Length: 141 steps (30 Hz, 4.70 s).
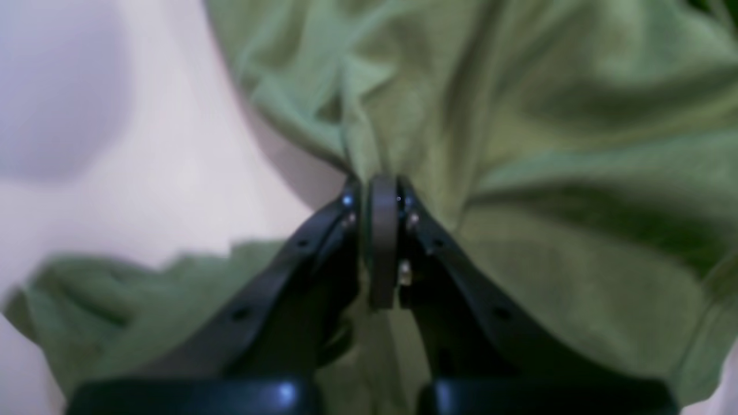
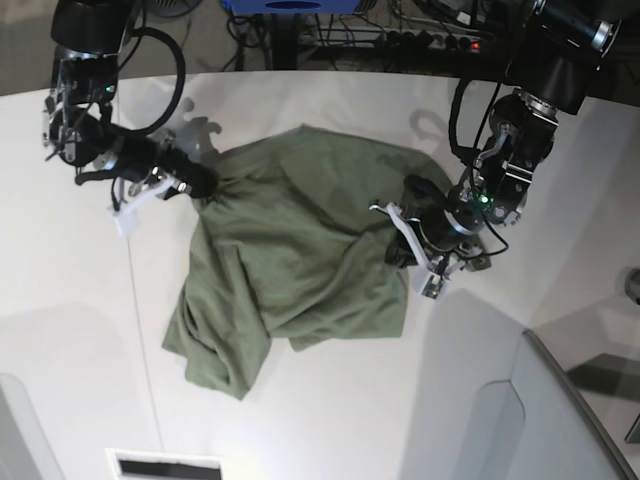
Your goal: Layout the t-shirt on the table in an organized manner, then fold the t-shirt properly
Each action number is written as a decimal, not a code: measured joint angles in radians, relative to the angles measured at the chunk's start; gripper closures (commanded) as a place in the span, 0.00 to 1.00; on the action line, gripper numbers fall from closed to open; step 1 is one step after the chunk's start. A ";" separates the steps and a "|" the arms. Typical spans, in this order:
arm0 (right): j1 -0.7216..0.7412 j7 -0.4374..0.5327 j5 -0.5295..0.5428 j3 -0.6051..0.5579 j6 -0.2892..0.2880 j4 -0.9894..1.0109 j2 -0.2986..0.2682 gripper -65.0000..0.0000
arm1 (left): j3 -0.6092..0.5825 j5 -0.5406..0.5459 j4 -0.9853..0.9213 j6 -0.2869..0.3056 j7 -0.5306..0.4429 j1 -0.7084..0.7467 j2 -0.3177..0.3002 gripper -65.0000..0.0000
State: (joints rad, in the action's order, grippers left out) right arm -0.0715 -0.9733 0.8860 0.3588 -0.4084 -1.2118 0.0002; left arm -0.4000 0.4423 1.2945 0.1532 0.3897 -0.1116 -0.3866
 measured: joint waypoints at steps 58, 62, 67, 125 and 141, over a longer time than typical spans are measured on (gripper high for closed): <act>-0.044 -0.071 0.011 -0.003 0.208 -0.174 0.022 0.97 | 0.202 0.760 0.135 0.248 0.423 0.502 -0.014 0.00; -0.045 -0.068 0.008 -0.003 0.208 -0.174 0.022 0.97 | 0.316 0.793 0.064 0.274 0.421 0.513 0.008 0.00; -0.045 -0.068 0.008 -0.003 0.207 -0.174 0.022 0.97 | 0.312 0.790 0.052 0.273 0.408 0.489 0.039 0.00; -0.038 -0.070 0.011 -0.003 0.208 -0.174 -0.014 0.97 | 0.174 -0.144 0.491 0.117 0.478 0.373 0.157 0.33; -0.029 -0.068 0.013 -0.003 0.208 -0.174 -0.011 0.97 | -0.444 -1.282 0.434 0.134 0.475 0.297 0.153 0.14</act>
State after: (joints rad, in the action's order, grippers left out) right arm -0.1005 -1.0416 0.8986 0.3553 -0.2008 -1.3857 -0.0109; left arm -0.8440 -0.8394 1.7287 0.2874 0.8642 0.1856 -0.2337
